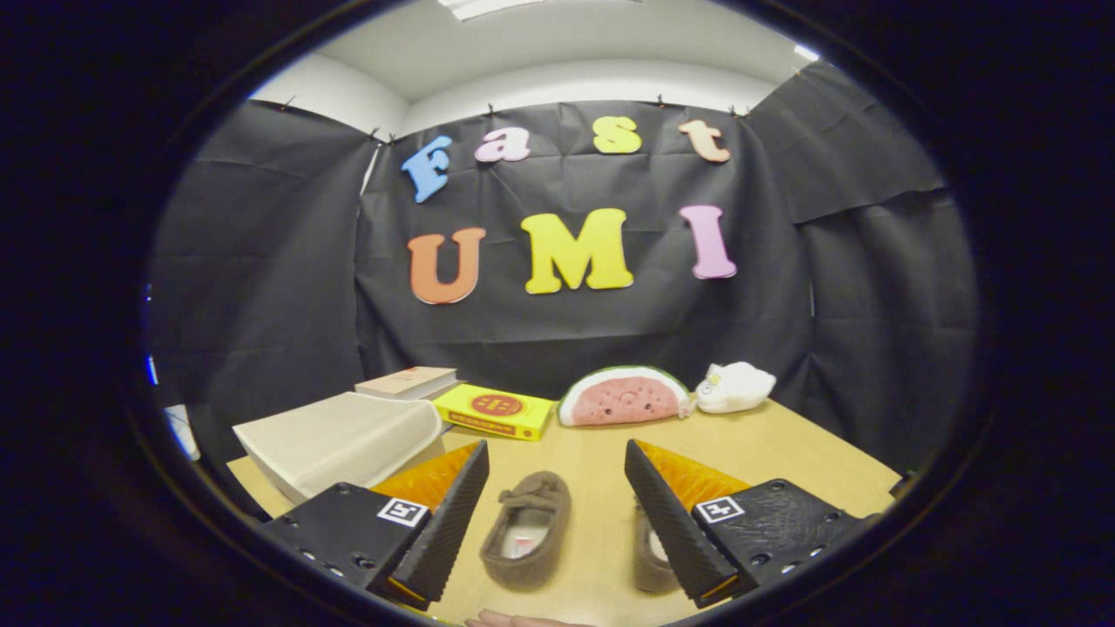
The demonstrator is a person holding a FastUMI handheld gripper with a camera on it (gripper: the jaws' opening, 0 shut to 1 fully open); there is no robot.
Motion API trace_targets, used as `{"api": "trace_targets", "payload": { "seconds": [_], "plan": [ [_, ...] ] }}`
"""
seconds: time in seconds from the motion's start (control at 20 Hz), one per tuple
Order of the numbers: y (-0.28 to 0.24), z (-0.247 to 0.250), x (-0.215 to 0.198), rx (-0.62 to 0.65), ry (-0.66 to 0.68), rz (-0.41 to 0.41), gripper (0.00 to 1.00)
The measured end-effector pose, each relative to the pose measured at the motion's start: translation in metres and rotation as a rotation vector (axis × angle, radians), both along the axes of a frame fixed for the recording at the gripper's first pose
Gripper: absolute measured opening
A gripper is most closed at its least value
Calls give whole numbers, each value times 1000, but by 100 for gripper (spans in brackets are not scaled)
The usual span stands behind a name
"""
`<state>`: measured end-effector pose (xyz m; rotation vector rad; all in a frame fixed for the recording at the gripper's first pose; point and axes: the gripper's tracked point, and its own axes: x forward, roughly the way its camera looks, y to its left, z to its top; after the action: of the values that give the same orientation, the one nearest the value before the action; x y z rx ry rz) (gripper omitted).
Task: Open the storage box then place both shoes into the box .Put the left shoe in first, then the right shoe, with the right side of both shoes facing outward in a uniform manner.
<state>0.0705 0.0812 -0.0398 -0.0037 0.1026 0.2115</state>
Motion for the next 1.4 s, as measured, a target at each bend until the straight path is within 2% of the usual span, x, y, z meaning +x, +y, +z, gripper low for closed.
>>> {"api": "trace_targets", "payload": {
  "seconds": [0.2,0.35,0.55,0.7,1.05,1.3,1.4],
  "plan": [
    [71,-2,24,91,35,226,95],
    [116,-20,40,175,144,375,95],
    [147,-50,64,352,380,488,95],
    [164,-71,65,477,577,578,92],
    [183,-79,62,644,778,656,92],
    [176,-75,67,696,871,548,67],
    [171,-74,62,693,916,514,60]
  ]
}}
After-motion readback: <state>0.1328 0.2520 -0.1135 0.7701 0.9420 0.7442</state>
